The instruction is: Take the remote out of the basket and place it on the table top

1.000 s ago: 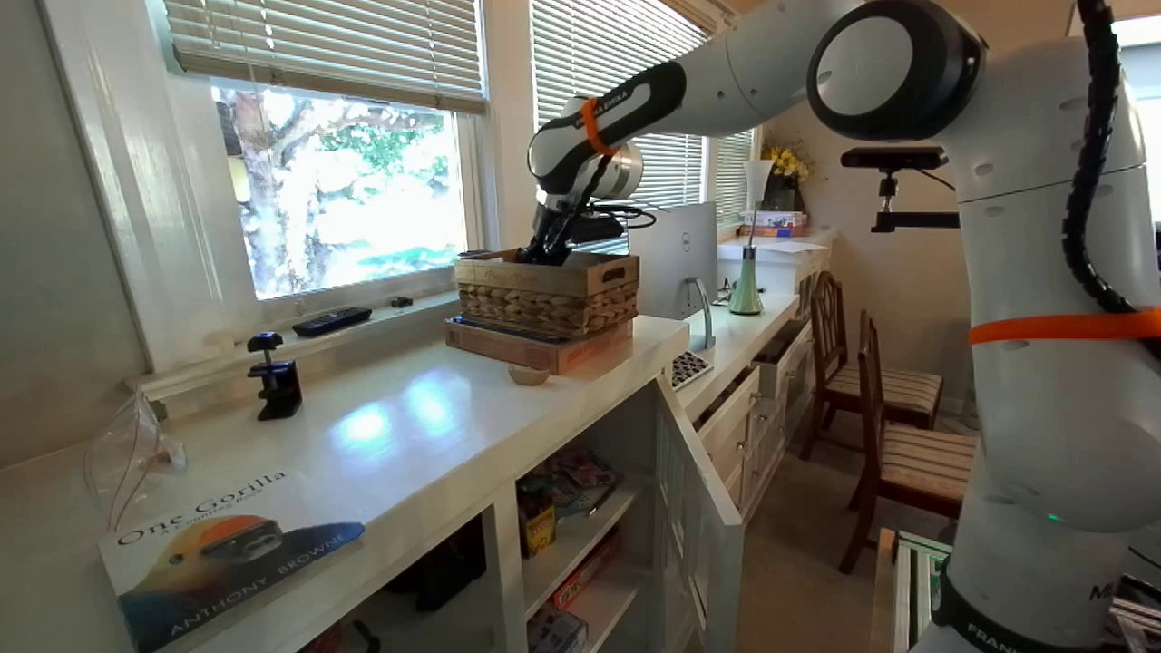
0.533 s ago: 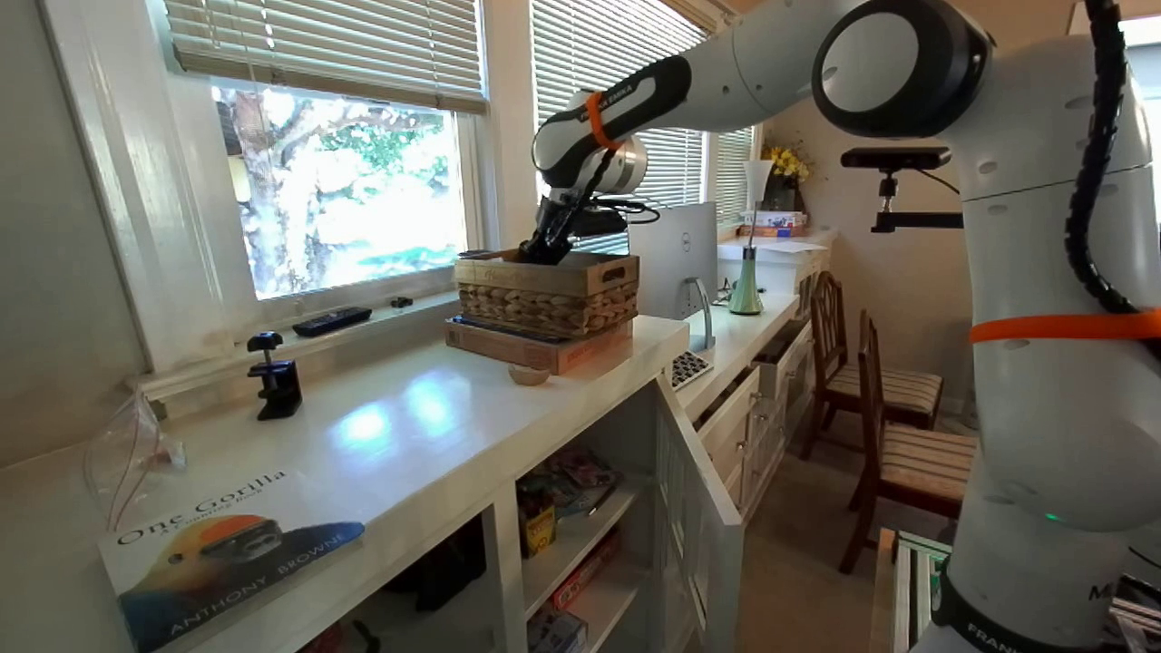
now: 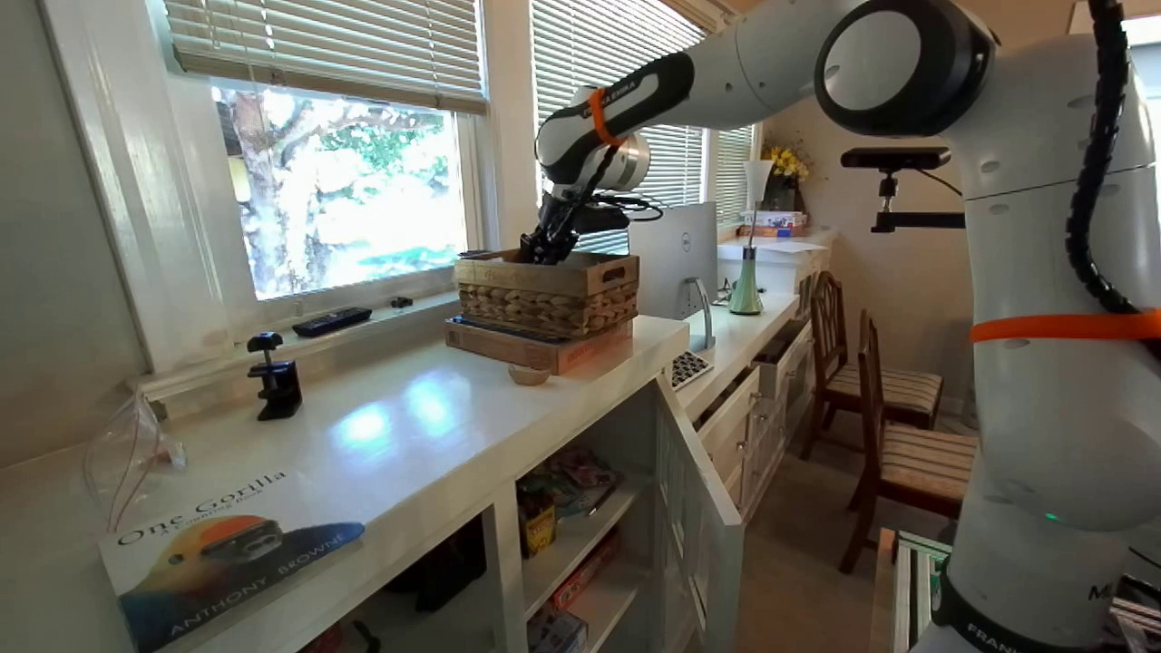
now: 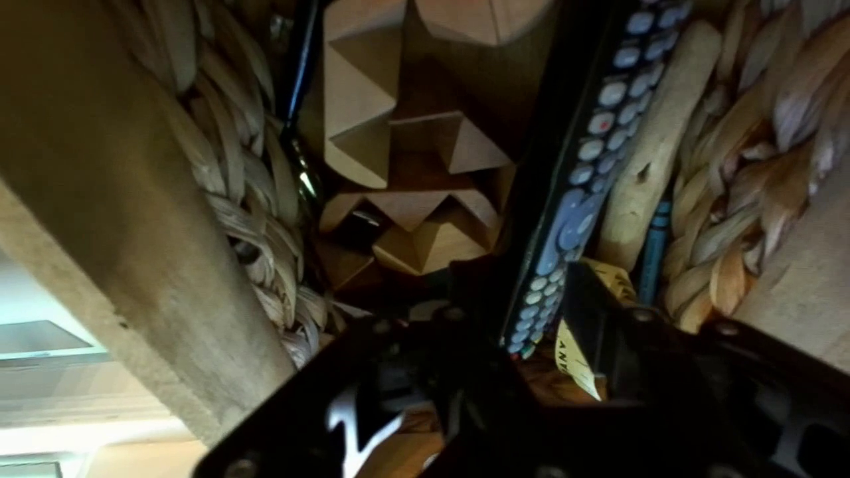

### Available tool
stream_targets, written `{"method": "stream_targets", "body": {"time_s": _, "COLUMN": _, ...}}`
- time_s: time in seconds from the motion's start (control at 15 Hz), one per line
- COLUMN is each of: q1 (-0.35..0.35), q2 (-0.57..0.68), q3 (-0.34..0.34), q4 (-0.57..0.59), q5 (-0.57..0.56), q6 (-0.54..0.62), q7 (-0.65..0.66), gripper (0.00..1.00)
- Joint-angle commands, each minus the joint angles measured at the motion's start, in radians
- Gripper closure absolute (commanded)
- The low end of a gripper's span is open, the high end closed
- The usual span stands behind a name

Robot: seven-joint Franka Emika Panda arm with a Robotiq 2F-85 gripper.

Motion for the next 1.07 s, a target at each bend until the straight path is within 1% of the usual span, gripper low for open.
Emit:
{"method": "stream_targets", "body": {"time_s": 0.0, "q1": 0.001, "q2": 0.025, "q3": 0.006, "q4": 0.027, "q5": 0.01, "q6": -0.01, "q7": 0.041, "gripper": 0.29}}
{"method": "stream_targets", "body": {"time_s": 0.2, "q1": -0.003, "q2": 0.041, "q3": 0.015, "q4": 0.032, "q5": 0.028, "q6": -0.003, "q7": 0.037, "gripper": 0.05}}
{"method": "stream_targets", "body": {"time_s": 0.27, "q1": -0.006, "q2": 0.047, "q3": 0.02, "q4": 0.033, "q5": 0.039, "q6": -0.002, "q7": 0.03, "gripper": 0.01}}
{"method": "stream_targets", "body": {"time_s": 0.47, "q1": -0.015, "q2": 0.061, "q3": 0.027, "q4": 0.04, "q5": 0.068, "q6": -0.008, "q7": 0.016, "gripper": 0.0}}
{"method": "stream_targets", "body": {"time_s": 0.53, "q1": -0.016, "q2": 0.063, "q3": 0.029, "q4": 0.041, "q5": 0.076, "q6": -0.006, "q7": 0.016, "gripper": 0.25}}
{"method": "stream_targets", "body": {"time_s": 0.6, "q1": -0.016, "q2": 0.066, "q3": 0.029, "q4": 0.042, "q5": 0.079, "q6": -0.004, "q7": 0.018, "gripper": 0.25}}
{"method": "stream_targets", "body": {"time_s": 0.73, "q1": -0.016, "q2": 0.071, "q3": 0.031, "q4": 0.046, "q5": 0.084, "q6": -0.004, "q7": 0.019, "gripper": 0.41}}
{"method": "stream_targets", "body": {"time_s": 0.8, "q1": -0.015, "q2": 0.072, "q3": 0.031, "q4": 0.046, "q5": 0.083, "q6": -0.002, "q7": 0.022, "gripper": 0.51}}
{"method": "stream_targets", "body": {"time_s": 0.93, "q1": -0.015, "q2": 0.073, "q3": 0.03, "q4": 0.046, "q5": 0.081, "q6": -0.002, "q7": 0.024, "gripper": 0.64}}
{"method": "stream_targets", "body": {"time_s": 1.0, "q1": -0.015, "q2": 0.073, "q3": 0.03, "q4": 0.046, "q5": 0.08, "q6": -0.001, "q7": 0.024, "gripper": 0.73}}
